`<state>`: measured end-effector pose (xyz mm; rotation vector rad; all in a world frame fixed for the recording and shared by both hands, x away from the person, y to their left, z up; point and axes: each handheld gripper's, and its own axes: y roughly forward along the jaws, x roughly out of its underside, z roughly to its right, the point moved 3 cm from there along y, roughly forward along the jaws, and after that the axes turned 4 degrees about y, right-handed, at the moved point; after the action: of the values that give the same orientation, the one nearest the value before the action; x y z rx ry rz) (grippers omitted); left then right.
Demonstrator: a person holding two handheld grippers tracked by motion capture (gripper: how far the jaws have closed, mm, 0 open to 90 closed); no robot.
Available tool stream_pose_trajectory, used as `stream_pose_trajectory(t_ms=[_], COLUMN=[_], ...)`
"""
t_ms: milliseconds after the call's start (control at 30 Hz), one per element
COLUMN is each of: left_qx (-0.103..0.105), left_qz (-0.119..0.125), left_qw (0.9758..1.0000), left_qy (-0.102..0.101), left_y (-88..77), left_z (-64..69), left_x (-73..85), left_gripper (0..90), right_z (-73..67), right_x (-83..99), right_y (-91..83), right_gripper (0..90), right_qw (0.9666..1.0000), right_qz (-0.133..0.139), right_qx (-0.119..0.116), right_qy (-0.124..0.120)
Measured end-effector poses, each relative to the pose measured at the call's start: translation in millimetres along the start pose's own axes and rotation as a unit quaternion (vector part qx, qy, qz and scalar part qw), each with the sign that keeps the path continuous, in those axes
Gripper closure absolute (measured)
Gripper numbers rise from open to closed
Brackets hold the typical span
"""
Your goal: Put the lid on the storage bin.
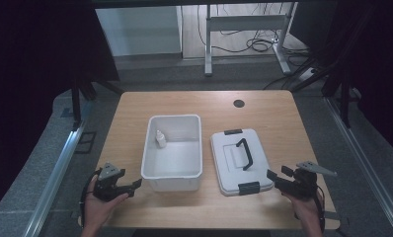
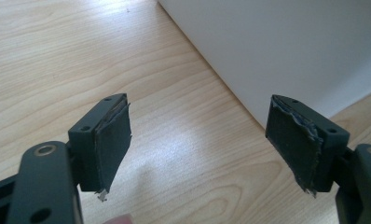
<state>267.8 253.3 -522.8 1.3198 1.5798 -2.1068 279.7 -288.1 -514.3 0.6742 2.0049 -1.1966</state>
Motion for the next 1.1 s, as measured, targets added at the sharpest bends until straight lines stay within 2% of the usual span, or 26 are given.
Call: stream_pose_trajectory(t_ms=[100,233,433,667,867,900,967,1100], left_qx=[-0.002,0.002,0.016,0.014,0.012,0.013,0.014,0.013], left_qz=[0.001,0.003,-0.008,-0.012,-0.011,-0.011,-0.012,-0.011], left_qw=[1.0000,1.0000,0.9998,0.9997,0.9997,0.9997,0.9998,0.9998], left_qy=[0.002,-0.003,-0.012,-0.014,-0.016,-0.015,-0.012,-0.012], left_y=[1.6,3.2,4.8,6.5,6.0,6.3,6.5,6.2], left_z=[-1.1,-3.7,-5.6,-6.6,-6.3,-5.5,-4.7,-5.3], left_x=[-2.0,-3.7,-3.2,-1.8,-1.3,-1.3,-1.3,-1.4], left_gripper=[22.1,22.2,23.1,23.3,23.4,23.4,23.4,23.4], right_z=[1.8,3.3,-3.7,-9.7,-31.1,-42.5,-46.2,-63.6], right_x=[1.7,0.1,-2.5,-12.1,-38.0,-51.8,-56.4,-82.0], right_y=[-0.3,-3.9,-2.5,-2.6,-6.1,-5.5,-4.6,6.8], right_gripper=[32.3,35.9,37.2,37.2,37.2,37.2,37.2,37.2], right_qw=[1.0000,0.9998,0.9996,0.9998,0.9997,0.9994,0.9992,0.9978], right_qz=[-0.004,-0.006,-0.023,-0.015,-0.011,-0.015,-0.017,-0.047], right_qx=[0.004,-0.010,-0.014,0.008,0.024,0.032,0.034,0.038], right_qy=[0.003,0.018,0.008,0.011,-0.001,-0.006,-0.011,-0.027])
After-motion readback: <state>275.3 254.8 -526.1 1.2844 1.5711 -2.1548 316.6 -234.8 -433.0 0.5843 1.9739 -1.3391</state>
